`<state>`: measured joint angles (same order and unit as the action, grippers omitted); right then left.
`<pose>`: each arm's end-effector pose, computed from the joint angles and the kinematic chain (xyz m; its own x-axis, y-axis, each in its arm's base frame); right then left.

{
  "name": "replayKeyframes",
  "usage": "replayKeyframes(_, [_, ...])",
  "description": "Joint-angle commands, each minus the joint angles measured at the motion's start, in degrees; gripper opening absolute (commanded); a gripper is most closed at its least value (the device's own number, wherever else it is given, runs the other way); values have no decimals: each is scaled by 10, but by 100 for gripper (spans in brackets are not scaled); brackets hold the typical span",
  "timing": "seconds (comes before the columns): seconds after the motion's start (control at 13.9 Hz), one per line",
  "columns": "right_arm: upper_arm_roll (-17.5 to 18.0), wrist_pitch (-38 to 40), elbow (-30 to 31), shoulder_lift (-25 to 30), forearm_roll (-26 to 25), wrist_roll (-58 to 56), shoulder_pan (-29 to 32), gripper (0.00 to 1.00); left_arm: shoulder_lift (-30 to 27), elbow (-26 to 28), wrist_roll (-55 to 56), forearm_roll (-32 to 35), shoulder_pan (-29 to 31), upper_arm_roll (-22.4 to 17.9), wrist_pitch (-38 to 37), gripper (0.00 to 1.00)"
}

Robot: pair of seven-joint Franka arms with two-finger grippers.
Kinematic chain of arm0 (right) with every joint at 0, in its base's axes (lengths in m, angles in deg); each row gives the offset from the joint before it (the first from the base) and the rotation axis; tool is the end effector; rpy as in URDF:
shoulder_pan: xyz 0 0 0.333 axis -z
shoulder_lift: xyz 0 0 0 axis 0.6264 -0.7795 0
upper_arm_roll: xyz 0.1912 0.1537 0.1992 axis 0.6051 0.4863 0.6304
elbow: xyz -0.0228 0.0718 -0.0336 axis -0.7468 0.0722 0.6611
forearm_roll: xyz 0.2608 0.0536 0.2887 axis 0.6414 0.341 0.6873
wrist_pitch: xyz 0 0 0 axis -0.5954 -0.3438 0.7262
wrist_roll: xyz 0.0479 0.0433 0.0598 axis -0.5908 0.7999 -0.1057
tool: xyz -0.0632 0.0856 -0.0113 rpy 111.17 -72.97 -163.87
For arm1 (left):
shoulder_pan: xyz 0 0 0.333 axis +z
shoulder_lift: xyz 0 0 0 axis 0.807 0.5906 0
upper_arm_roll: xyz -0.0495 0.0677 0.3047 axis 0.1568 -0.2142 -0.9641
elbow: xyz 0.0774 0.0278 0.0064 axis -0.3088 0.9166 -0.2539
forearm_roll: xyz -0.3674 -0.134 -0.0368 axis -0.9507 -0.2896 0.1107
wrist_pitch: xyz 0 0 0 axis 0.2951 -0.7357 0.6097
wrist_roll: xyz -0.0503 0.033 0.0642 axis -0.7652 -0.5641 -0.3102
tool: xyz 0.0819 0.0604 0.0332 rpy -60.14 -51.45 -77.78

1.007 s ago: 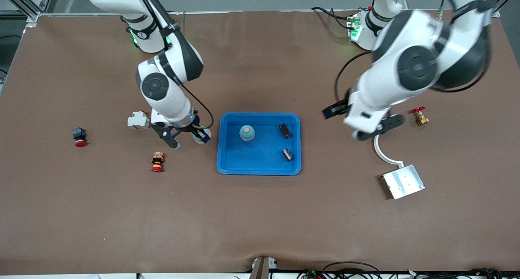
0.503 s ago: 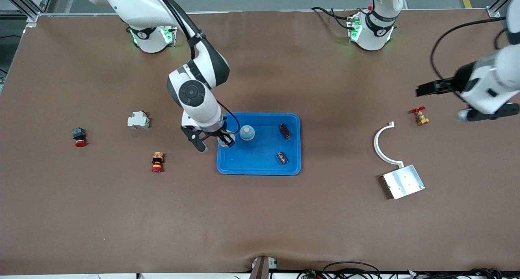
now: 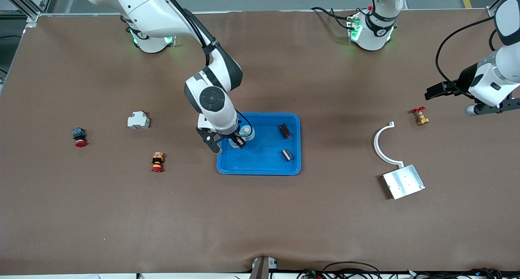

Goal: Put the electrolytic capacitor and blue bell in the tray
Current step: 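Lower the dome into the tray with the right gripper while the left gripper withdraws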

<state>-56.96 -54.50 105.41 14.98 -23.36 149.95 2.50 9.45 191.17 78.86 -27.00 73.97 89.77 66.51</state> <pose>0.5418 0.4175 0.2401 0.6242 -0.7799 -0.0452 -0.7812 -0.6231 -0.0371 0.5121 0.0196 0.5050 0.9759 0.1489 -0.1598 0.1547 -0.9877 0.0243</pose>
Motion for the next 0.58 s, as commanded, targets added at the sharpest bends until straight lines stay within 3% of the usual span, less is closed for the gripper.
replayKeyframes(0.0, [-8,7,-45,-31,-21,32,-12,0,-5,3,-23,-5,16,-1,11,100])
replayKeyframes(0.22, [-8,6,-63,-45,-21,33,-12,0,32,-55,-26,-5,15,0,9,100])
replayKeyframes(0.5, [-8,6,-89,-65,-23,50,-17,0,113,-191,-23,-10,14,1,-32,100])
